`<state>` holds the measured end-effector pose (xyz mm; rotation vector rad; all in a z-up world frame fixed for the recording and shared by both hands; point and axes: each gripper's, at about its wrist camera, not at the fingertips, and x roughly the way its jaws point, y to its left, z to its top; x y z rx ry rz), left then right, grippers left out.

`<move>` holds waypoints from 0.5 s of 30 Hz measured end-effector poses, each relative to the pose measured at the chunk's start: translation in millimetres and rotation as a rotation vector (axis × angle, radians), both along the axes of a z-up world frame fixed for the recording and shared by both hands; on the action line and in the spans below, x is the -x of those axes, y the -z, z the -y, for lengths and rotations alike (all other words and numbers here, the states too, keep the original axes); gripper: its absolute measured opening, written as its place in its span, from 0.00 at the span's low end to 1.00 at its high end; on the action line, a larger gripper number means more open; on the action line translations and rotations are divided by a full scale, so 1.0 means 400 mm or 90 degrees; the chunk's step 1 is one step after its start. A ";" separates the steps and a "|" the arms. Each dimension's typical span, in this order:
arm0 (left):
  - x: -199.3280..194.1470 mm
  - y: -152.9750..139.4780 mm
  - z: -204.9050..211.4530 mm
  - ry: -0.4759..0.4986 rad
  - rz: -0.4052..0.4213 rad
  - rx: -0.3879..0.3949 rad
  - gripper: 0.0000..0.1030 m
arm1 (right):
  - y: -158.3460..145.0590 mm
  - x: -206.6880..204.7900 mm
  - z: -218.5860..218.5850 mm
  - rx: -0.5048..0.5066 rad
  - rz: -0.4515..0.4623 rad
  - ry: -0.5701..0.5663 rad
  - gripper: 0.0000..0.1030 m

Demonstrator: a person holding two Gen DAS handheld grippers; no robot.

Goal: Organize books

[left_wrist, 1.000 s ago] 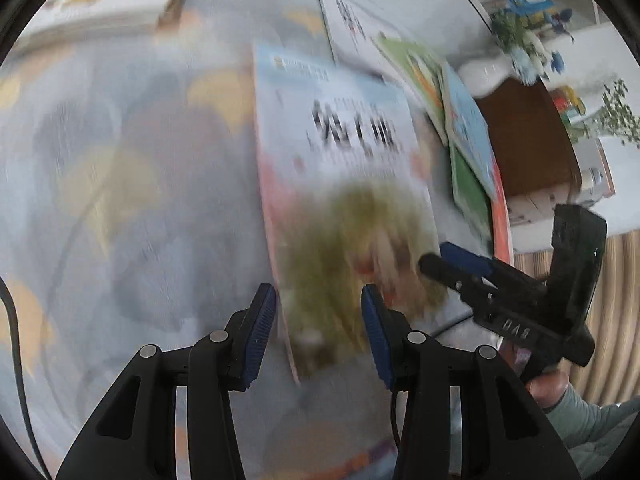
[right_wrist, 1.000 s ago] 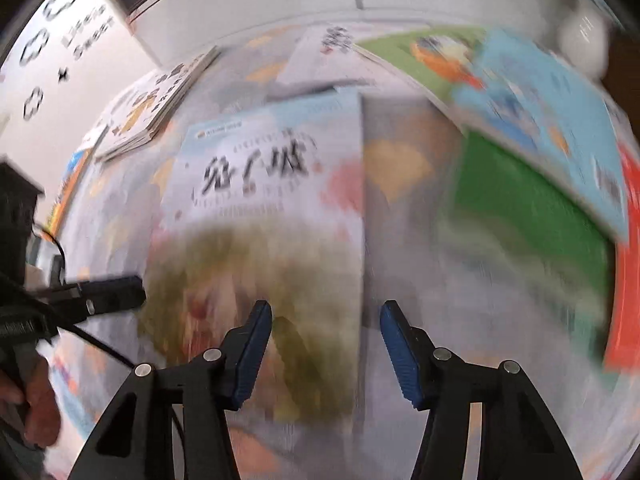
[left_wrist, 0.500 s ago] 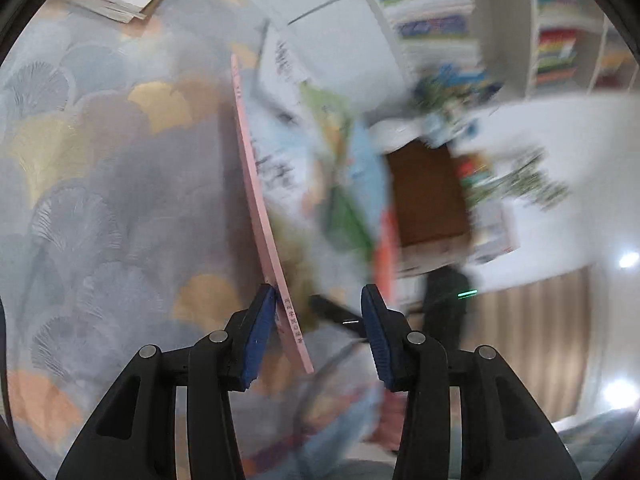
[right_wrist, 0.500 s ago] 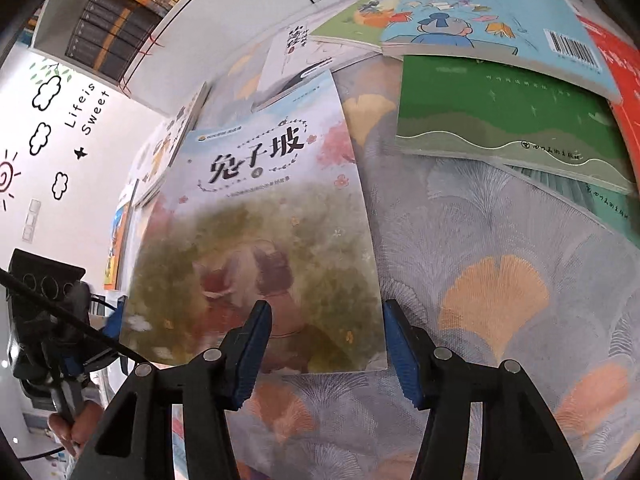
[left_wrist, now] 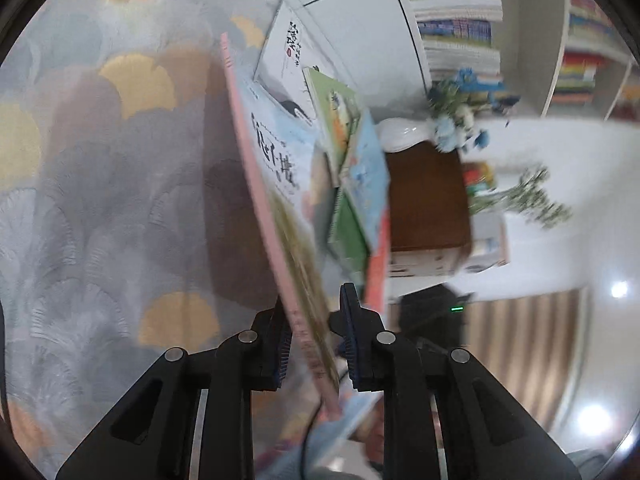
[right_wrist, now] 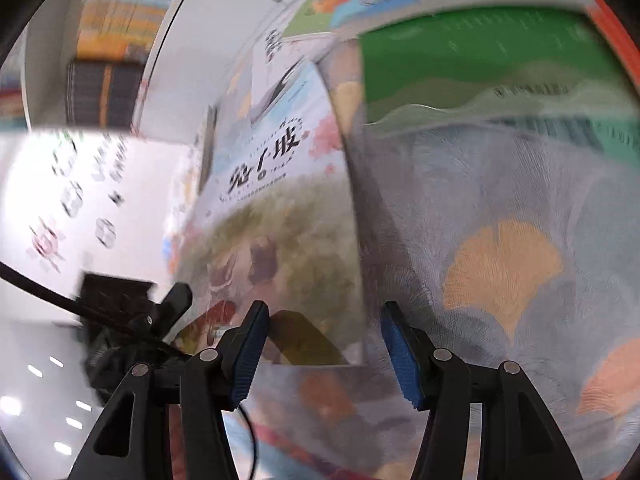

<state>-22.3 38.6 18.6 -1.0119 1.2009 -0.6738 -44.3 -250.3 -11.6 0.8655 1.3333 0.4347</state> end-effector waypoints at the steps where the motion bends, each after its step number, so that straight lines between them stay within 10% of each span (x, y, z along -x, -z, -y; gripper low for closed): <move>1: -0.003 0.003 -0.003 -0.005 -0.007 0.015 0.18 | 0.010 -0.003 0.006 -0.020 -0.008 0.008 0.57; 9: 0.015 0.024 -0.040 -0.038 -0.059 0.055 0.18 | 0.037 -0.059 -0.071 -0.073 -0.022 0.010 0.49; 11: 0.016 0.013 -0.050 -0.035 -0.048 -0.018 0.18 | 0.016 -0.066 -0.078 -0.050 0.002 0.003 0.32; 15: 0.019 -0.041 -0.029 -0.012 0.016 -0.180 0.18 | -0.062 -0.078 -0.146 0.110 0.072 -0.073 0.29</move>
